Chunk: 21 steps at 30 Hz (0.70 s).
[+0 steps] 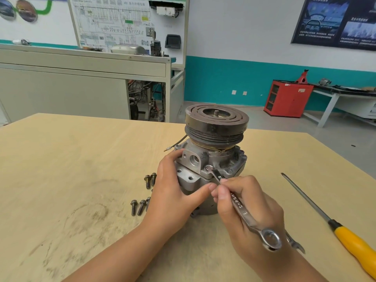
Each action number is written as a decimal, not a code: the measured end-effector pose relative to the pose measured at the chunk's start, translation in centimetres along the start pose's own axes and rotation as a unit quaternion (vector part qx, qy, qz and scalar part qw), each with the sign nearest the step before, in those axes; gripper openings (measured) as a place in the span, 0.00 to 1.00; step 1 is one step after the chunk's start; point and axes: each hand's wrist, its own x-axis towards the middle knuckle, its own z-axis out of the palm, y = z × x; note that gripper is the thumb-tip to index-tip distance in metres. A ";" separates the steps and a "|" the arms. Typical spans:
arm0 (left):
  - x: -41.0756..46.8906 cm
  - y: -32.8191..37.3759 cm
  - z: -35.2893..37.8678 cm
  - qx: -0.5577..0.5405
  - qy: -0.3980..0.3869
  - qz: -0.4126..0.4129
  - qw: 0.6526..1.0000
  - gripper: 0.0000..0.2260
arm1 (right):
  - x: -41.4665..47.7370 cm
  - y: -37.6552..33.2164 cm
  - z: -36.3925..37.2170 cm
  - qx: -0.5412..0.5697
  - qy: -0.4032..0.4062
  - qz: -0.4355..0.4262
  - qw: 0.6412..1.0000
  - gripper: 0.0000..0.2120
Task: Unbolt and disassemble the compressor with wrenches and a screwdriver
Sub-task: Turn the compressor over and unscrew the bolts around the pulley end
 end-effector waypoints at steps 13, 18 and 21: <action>0.0 -0.6 0.0 0.000 0.005 0.009 1.000 0.31 | 1.6 2.2 -1.1 0.535 0.069 0.506 0.673 0.10; 0.0 -0.6 0.0 -0.002 -0.001 0.008 1.000 0.31 | 1.9 2.2 -1.1 0.531 0.092 0.486 0.688 0.08; 0.0 -0.5 0.0 0.003 -0.003 0.005 1.000 0.31 | 1.8 1.0 -1.2 0.460 0.114 0.375 0.797 0.07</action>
